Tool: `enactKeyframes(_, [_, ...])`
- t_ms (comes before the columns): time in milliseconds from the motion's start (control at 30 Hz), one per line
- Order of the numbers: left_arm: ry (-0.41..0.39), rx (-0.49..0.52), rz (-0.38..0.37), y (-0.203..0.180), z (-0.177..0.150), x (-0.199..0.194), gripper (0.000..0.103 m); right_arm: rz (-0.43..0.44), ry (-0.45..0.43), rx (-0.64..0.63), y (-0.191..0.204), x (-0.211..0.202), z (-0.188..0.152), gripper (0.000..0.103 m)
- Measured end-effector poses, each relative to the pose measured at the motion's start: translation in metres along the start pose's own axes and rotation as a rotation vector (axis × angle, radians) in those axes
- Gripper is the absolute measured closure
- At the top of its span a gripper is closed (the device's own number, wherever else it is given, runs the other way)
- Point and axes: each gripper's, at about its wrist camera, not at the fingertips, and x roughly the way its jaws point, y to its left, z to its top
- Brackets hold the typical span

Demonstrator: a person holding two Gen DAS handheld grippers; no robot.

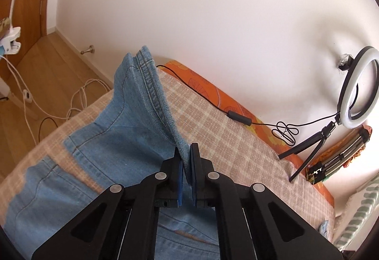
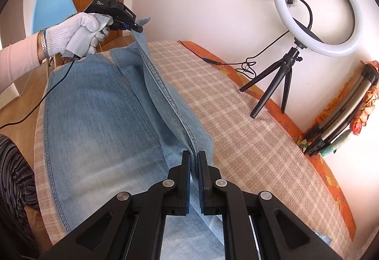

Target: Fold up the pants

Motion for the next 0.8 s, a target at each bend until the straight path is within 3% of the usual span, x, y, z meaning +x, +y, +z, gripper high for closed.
enactKeyframes(267, [-0.059,-0.014,-0.014,0.043,-0.061,-0.077,0.099,0.023,0.024,-0.046,0.044,-0.034,-0.024,0.100])
enactKeyframes(533, [0.003,-0.113,-0.008,0.099,-0.143,-0.097,0.099,0.075,0.119,-0.093,0.100,-0.036,-0.073,0.100])
enactKeyframes(733, [-0.006,-0.233,-0.098,0.123,-0.157,-0.093,0.099,0.060,0.150,-0.066,0.115,-0.032,-0.091,0.100])
enactKeyframes(800, [-0.030,-0.256,-0.131,0.124,-0.152,-0.090,0.091,0.038,0.148,-0.065,0.117,-0.035,-0.091,0.100])
